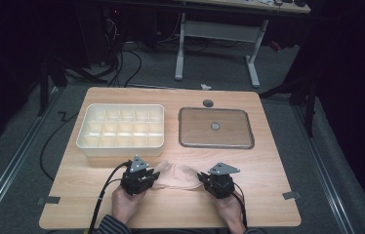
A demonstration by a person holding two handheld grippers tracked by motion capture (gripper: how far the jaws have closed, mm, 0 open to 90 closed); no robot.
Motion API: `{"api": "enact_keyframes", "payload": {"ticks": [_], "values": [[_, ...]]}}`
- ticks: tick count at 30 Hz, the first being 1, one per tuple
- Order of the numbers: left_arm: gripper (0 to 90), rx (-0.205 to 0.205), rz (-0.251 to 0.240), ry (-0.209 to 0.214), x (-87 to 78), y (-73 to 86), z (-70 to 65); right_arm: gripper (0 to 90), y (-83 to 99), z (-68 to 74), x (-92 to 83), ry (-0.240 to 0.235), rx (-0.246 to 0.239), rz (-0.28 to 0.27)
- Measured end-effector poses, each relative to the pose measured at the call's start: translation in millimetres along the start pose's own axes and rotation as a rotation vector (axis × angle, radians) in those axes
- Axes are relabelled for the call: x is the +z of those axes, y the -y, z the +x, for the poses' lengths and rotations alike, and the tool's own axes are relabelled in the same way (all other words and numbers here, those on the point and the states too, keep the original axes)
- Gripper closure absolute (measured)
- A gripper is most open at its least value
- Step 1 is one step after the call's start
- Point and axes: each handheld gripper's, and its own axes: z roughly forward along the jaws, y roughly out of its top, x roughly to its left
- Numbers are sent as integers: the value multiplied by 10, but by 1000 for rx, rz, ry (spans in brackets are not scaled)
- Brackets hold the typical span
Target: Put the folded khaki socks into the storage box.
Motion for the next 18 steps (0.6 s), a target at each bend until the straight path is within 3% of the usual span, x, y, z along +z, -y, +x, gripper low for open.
{"api": "enact_keyframes", "payload": {"ticks": [6, 11, 18], "values": [[589, -4, 29, -55, 35, 34, 29, 858, 17, 1, 89, 10, -6, 32], [505, -1, 24, -107, 36, 71, 41, 835, 20, -4, 100, 7, 1, 28], [458, 24, 27, -133, 42, 99, 46, 797, 23, -2, 102, 18, -3, 27]]}}
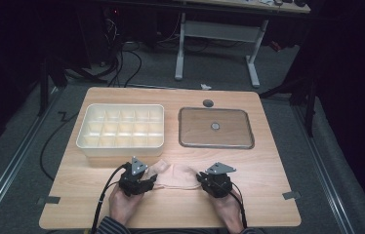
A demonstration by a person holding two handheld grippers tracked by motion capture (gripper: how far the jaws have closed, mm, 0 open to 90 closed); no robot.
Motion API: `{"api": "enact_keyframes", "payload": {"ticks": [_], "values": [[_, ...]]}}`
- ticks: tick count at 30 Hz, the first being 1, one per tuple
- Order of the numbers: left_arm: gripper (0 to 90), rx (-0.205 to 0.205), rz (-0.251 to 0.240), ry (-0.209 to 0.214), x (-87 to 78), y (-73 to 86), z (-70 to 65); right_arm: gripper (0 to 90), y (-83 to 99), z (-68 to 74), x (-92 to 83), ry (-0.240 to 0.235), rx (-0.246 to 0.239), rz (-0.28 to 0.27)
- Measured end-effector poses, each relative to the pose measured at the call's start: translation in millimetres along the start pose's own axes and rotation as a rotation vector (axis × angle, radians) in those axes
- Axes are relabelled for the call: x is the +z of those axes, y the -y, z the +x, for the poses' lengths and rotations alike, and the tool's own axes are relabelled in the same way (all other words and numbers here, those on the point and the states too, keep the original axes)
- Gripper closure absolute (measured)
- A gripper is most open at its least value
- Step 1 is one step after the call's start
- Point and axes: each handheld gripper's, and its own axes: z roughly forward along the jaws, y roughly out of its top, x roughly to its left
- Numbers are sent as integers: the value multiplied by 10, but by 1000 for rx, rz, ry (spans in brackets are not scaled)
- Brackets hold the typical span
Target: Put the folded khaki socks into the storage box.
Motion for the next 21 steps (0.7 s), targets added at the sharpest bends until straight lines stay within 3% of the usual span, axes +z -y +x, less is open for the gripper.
{"api": "enact_keyframes", "payload": {"ticks": [6, 8, 10, 17, 21], "values": [[432, 4, -6, 2, 10, 31, 16, 765, 6, -9, 5, 4, -1, -5], [441, 10, -20, 37, 24, 54, 37, 744, 4, -10, 5, 9, 2, -4], [460, -8, -29, 67, 36, 73, 63, 729, -3, -18, 7, 9, 9, -3], [425, -19, -33, 72, 36, 79, 58, 682, -43, -12, -109, 9, 31, -60], [409, -14, -30, 59, 41, 75, 36, 675, -75, -2, -176, 15, 17, -81]]}}
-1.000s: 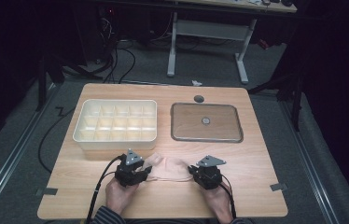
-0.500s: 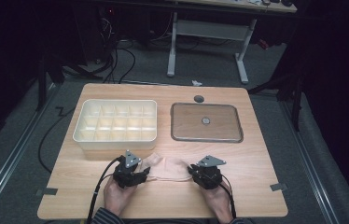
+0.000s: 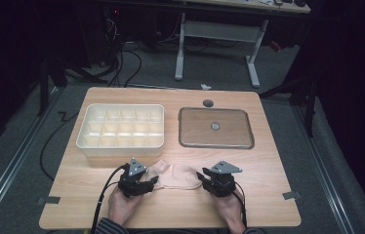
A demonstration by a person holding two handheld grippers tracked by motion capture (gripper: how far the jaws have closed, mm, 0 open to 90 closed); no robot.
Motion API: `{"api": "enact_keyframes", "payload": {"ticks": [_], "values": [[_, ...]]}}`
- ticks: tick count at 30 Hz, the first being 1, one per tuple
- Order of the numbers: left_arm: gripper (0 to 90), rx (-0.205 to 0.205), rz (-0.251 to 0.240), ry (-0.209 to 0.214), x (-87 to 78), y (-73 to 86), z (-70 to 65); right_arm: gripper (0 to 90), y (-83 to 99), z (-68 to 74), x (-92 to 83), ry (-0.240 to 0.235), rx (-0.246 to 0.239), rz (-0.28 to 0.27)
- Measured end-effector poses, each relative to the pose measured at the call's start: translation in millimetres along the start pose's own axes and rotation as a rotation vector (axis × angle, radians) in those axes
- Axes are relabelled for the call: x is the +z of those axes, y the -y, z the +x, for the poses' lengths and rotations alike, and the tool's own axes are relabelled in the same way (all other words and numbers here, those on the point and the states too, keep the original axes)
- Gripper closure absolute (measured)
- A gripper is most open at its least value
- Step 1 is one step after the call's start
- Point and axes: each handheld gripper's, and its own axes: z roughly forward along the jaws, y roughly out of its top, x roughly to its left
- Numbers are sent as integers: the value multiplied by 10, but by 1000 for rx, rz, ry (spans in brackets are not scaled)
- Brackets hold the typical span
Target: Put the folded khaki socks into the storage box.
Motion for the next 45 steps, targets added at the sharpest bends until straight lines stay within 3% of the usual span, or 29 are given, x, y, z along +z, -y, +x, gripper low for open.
{"api": "enact_keyframes", "payload": {"ticks": [5, 10, 11, 14, 18, 22, 28, 35, 45], "values": [[398, 3, 1, -5, 1, -1, -4, 674, -95, 71, -95, -10, -30, -30], [413, 5, 11, -3, -17, -2, 7, 707, -169, 176, -84, -54, -46, -32], [429, -8, 15, -5, -28, -3, 15, 722, -192, 230, -44, -80, -52, -27], [428, -33, 17, 2, -43, -3, 36, 735, -207, 276, -13, -96, -54, -21], [426, -91, -17, 33, -134, -37, 105, 772, -234, 397, 66, -138, -77, -6], [430, -105, -29, 35, -181, -77, 134, 791, -241, 440, 119, -153, -88, 2], [459, -148, -3, 25, -152, -107, 188, 817, -255, 523, 260, -189, -83, 17], [490, -150, 28, 24, -85, -101, 151, 839, -248, 615, 442, -207, -85, 46], [546, -119, 55, 15, -28, -88, 87, 845, -217, 654, 516, -212, -94, 59]]}}
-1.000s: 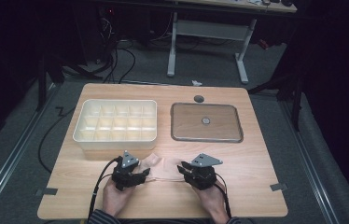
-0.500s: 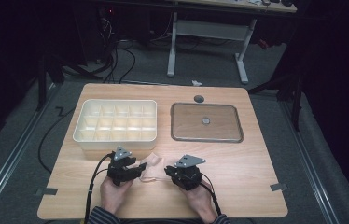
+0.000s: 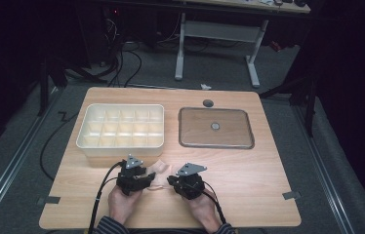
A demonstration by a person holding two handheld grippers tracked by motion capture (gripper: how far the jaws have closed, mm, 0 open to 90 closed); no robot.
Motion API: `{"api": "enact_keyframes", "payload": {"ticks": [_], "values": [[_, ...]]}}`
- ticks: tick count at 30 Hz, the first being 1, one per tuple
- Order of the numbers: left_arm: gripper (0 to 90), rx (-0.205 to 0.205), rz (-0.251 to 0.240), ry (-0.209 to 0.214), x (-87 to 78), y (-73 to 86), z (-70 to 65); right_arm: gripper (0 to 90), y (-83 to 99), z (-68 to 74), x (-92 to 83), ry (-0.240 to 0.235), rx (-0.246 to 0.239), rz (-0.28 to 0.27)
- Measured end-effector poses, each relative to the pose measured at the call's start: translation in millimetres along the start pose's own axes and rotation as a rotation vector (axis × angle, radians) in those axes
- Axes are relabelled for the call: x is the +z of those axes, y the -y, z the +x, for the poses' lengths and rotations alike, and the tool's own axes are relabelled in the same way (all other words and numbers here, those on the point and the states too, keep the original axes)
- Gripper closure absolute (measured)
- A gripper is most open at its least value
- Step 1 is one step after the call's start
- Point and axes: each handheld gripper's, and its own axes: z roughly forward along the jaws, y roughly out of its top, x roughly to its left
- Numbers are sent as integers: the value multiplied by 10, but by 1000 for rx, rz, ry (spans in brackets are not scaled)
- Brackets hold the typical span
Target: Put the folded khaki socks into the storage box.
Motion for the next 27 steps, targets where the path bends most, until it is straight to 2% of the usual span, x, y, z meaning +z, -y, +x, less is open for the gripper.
{"api": "enact_keyframes", "payload": {"ticks": [4, 11, 16, 19, 27], "values": [[572, 24, 2, -9, 2, 6, -21, 845, 4, 15, 27, 5, -11, 14], [641, 43, -4, -18, 10, 17, -55, 844, 15, 29, 56, 12, -22, 34], [748, 34, -25, 10, 12, 58, -63, 839, 21, 39, 62, 18, -35, 36], [780, 36, -29, 21, 12, 69, -69, 832, 22, 40, 63, 17, -38, 37], [795, 18, -21, 61, -14, 55, -29, 823, 41, 50, 61, 19, -38, 27]]}}
